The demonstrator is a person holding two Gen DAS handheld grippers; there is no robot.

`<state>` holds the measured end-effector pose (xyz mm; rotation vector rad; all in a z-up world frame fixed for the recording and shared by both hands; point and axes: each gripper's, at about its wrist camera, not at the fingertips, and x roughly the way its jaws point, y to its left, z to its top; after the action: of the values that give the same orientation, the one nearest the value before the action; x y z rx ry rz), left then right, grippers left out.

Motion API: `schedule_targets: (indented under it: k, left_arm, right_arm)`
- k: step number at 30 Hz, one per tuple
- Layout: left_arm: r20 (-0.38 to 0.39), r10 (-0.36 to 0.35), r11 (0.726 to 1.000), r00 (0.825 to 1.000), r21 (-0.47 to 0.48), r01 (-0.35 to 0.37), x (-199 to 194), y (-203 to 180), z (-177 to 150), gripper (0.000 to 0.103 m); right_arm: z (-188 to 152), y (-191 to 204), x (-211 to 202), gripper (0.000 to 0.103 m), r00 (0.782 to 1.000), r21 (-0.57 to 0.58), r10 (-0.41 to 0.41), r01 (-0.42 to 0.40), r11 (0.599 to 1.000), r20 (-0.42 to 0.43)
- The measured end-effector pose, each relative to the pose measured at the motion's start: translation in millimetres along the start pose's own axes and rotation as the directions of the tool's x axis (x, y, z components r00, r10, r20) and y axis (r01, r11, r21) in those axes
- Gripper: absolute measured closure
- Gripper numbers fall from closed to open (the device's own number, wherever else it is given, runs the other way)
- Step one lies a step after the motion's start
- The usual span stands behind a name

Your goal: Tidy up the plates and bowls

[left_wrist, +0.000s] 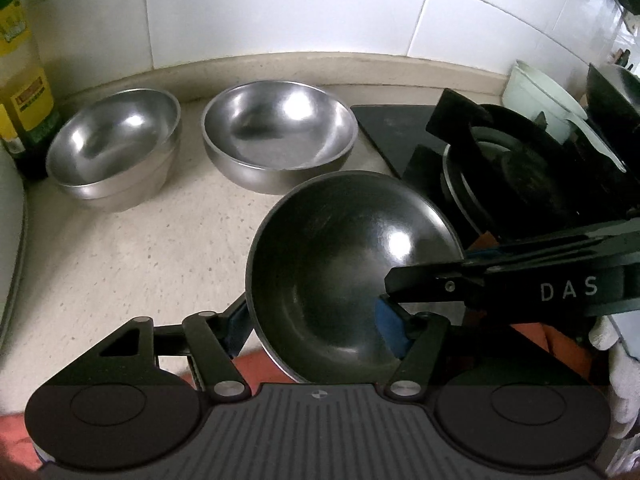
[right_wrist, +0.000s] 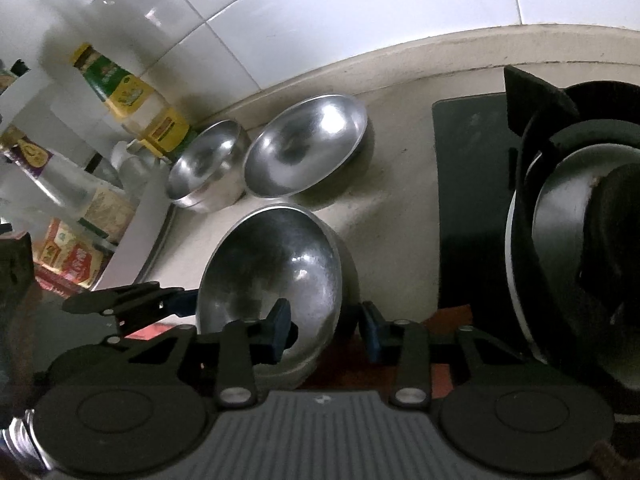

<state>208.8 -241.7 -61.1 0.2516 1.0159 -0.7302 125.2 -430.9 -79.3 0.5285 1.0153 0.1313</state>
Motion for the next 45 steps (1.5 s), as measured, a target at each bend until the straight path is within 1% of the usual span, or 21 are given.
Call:
schedule_targets:
  k: [4,6,8,10,12,16,21,23,25,26,29,34,37,41,45]
  left_arm:
    - [0.014,0.031,1.0,0.999,-0.001,-0.031,-7,-4,3,0.029]
    - [0.026,0.017,1.0,1.0,-0.01,-0.017,-12,-2,4,0.029]
    - [0.024,0.008,1.0,1.0,-0.008,-0.008,-16,-2,4,0.03]
    - [0.018,0.001,1.0,1.0,-0.007,-0.001,-21,-4,0,0.029]
    - [0.008,-0.014,1.0,1.0,-0.009,0.014,-25,-6,-5,0.029]
    - [-0.013,-0.039,0.999,0.999,-0.001,0.039,-33,-12,-15,0.028]
    - [-0.043,-0.056,0.998,0.997,0.025,0.057,-35,-20,-27,0.026]
    - [-0.068,-0.055,0.998,0.996,0.014,0.056,-27,-19,-30,0.026]
    - [-0.073,-0.045,0.999,0.996,0.005,0.046,-26,-17,-32,0.025]
    - [-0.07,-0.039,0.999,0.997,0.003,0.039,-27,-17,-32,0.025]
    - [-0.044,-0.01,1.0,0.999,-0.01,0.009,-36,-10,-33,0.019]
    - [-0.007,0.024,0.999,1.0,-0.048,-0.024,-49,4,-29,0.019]
    - [-0.002,0.037,0.998,0.999,-0.058,-0.037,-50,8,-26,0.019]
    - [0.003,0.046,0.997,0.999,-0.062,-0.046,-52,13,-23,0.018]
    - [0.009,0.06,0.996,0.998,-0.069,-0.059,-52,19,-19,0.018]
  right_arm:
    - [-3,-1,-6,0.068,1.0,0.027,0.016,-0.016,1.0,-0.01]
    - [-2,2,-12,0.068,0.999,0.039,0.041,-0.041,0.998,-0.007]
    - [1,7,-18,0.068,0.999,0.015,0.042,-0.042,0.999,0.008]
    - [2,6,-20,0.068,0.999,0.02,0.044,-0.044,0.999,0.005]
    - [1,6,-21,0.068,0.999,0.037,0.052,-0.052,0.998,-0.014]
    - [-6,9,-31,0.068,0.997,0.031,0.058,-0.057,0.998,-0.047]
    - [-16,3,-41,0.068,0.99,0.068,0.082,-0.074,0.995,-0.113]
    - [-21,2,-41,0.068,0.99,0.063,0.074,-0.067,0.996,-0.123]
    - [-25,1,-35,0.068,0.988,0.064,0.064,-0.055,0.996,-0.143]
    - [-27,-1,-32,0.068,0.988,0.073,0.056,-0.046,0.996,-0.145]
    - [-29,1,-33,0.067,0.992,0.049,0.022,-0.016,0.999,-0.125]
    - [-22,1,-41,0.066,0.995,0.023,-0.003,0.006,1.0,-0.095]
    - [-18,0,-42,0.066,0.996,0.016,-0.01,0.011,1.0,-0.086]
    - [-16,-2,-42,0.066,0.995,0.007,-0.025,0.026,1.0,-0.097]
    - [-12,-7,-52,0.064,0.997,0.011,-0.044,0.045,0.999,-0.07]
